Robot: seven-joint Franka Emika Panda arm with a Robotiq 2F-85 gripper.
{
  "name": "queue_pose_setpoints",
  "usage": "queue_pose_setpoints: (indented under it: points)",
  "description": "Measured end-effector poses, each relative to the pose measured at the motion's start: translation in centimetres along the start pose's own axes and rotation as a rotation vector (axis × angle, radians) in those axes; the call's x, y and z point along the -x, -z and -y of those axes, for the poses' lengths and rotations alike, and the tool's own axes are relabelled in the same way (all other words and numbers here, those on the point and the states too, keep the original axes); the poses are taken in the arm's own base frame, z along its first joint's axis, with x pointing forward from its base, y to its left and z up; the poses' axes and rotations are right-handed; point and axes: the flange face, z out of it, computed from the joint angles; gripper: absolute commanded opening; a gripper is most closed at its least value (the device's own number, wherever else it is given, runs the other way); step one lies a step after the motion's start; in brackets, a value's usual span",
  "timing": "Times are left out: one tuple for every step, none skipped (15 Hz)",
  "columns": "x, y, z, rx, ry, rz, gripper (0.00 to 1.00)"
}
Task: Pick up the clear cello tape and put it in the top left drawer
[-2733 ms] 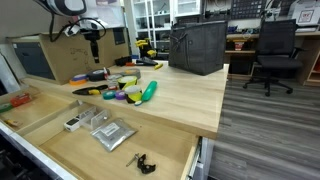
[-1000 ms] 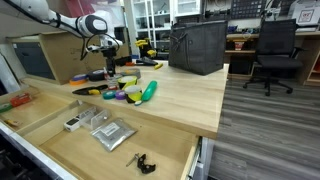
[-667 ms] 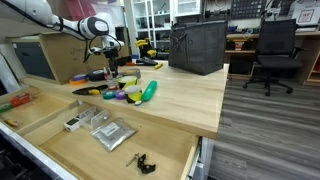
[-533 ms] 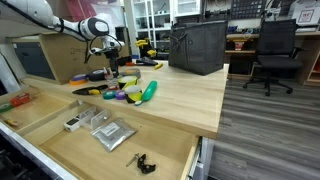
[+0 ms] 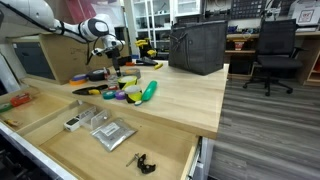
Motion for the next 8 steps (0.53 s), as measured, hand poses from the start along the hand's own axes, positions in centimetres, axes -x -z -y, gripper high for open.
queue_pose_setpoints:
  points:
    - [0.0,0.2,0.3,-0.011,0.019,-0.012,1.00]
    - [0.0,0.3,0.5,-0.022,0.037,-0.023,1.00]
    - [0.1,0.5,0.8,-0.032,0.057,-0.032,1.00]
    - [0.1,0.6,1.0,-0.040,0.078,-0.037,1.00]
    - [0.3,0.7,1.2,-0.046,0.100,-0.039,1.00]
    - [0.5,0.7,1.5,-0.051,0.128,-0.037,1.00]
    - [0.7,0.7,1.7,-0.056,0.162,-0.034,1.00]
    - [0.9,0.8,1.9,-0.059,0.205,-0.030,1.00]
